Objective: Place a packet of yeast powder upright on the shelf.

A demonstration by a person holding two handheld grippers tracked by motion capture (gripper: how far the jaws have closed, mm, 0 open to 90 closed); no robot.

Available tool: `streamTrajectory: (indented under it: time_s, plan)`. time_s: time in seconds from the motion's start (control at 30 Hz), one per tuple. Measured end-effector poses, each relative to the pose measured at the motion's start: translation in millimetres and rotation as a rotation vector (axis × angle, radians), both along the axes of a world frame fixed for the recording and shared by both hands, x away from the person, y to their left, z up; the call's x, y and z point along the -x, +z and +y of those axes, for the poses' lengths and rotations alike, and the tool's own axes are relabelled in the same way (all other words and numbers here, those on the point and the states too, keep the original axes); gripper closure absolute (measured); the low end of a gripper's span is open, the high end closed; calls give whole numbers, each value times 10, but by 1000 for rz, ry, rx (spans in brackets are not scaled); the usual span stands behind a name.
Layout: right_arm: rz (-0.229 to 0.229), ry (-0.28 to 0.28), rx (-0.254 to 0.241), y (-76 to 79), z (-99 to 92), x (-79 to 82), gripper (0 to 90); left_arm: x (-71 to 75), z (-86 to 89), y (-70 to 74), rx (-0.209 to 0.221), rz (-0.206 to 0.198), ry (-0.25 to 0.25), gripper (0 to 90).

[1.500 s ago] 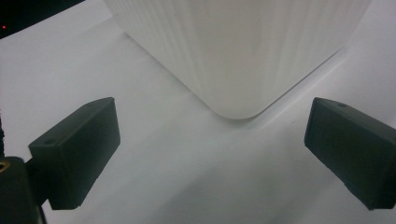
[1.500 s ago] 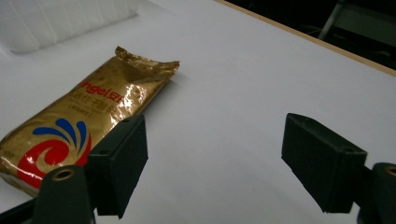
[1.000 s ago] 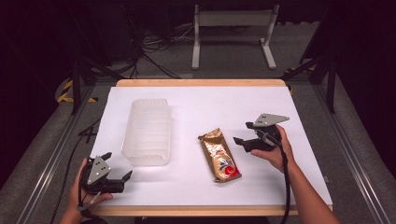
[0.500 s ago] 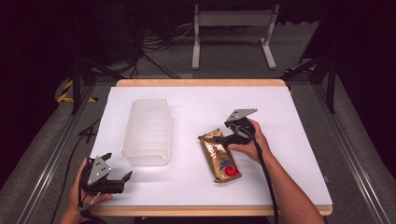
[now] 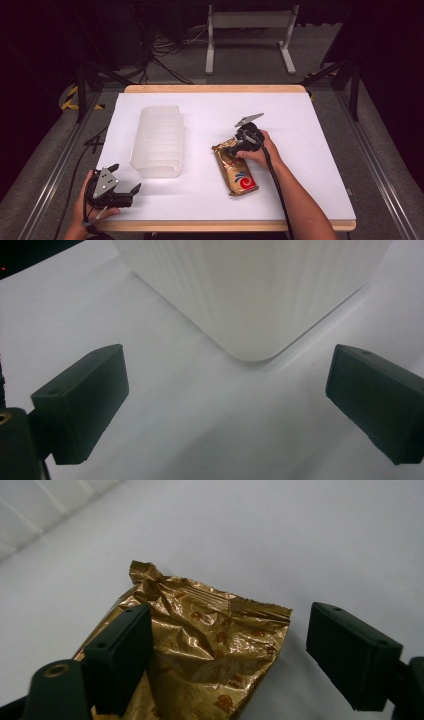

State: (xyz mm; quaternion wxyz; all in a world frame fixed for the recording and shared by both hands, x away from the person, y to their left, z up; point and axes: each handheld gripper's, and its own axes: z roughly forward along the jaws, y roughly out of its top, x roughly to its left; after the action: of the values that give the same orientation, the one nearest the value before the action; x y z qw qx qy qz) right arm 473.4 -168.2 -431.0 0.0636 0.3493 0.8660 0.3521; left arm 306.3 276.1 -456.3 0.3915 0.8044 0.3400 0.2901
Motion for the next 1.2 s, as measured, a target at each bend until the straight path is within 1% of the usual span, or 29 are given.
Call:
streamTrajectory:
  time_s: [0.07,0.1,0.17,0.2,0.27,0.3,0.37,0.43,0.53,0.57,0.6,0.67,0.73,0.77,0.9,0.93,0.97,1.0,1.03,1.07,1.1,1.13,1.2]
  plan:
    - [15,3,3,-4,13,-24,218,-1,0,0,0,1,0,45]
    - [23,12,4,-6,17,-34,243,-2,-1,-1,-1,2,0,45]
    - [45,26,-8,-3,29,-50,330,-2,-2,-2,0,1,0,45]
    - [45,26,-8,-3,29,-50,330,-2,-2,-2,0,1,0,45]
    - [52,33,1,11,62,-65,465,0,-1,-3,1,0,0,46]
    - [47,26,11,17,72,-69,523,-1,-1,-3,2,1,0,46]
    - [36,31,39,20,84,-80,654,0,-3,-4,1,2,0,46]
    - [27,31,66,17,103,-78,718,0,1,-4,2,1,-1,45]
    - [23,30,72,22,98,-76,837,-1,6,-4,3,1,-1,46]
    - [23,30,72,22,98,-76,837,-1,6,-4,3,1,-1,46]
    - [4,34,82,39,89,-67,870,1,6,-4,3,2,-2,46]
    - [-6,29,84,59,81,-58,875,3,6,-4,3,2,0,46]
    - [-19,36,85,85,77,-40,877,6,8,-3,4,0,2,46]
    - [-27,33,85,111,75,-22,878,10,3,-7,14,5,4,45]
    - [-47,28,72,222,40,49,883,9,2,-5,10,2,3,46]
    - [-59,25,66,271,19,80,884,9,1,-6,9,1,4,46]
    - [-59,25,66,271,19,80,884,9,1,-6,9,1,4,46]
    - [-68,25,55,314,-4,105,885,9,2,-5,10,1,4,46]
    - [-81,18,38,410,-49,165,887,9,5,0,5,0,0,46]
    - [-81,18,38,410,-49,165,887,9,5,0,5,0,0,46]
    - [-83,17,38,446,-64,187,887,13,1,1,7,0,-3,46]
    - [-85,18,27,488,-82,218,888,17,-2,5,3,-4,-3,46]
    - [-105,33,14,588,-130,290,890,18,-4,7,2,-6,-3,46]
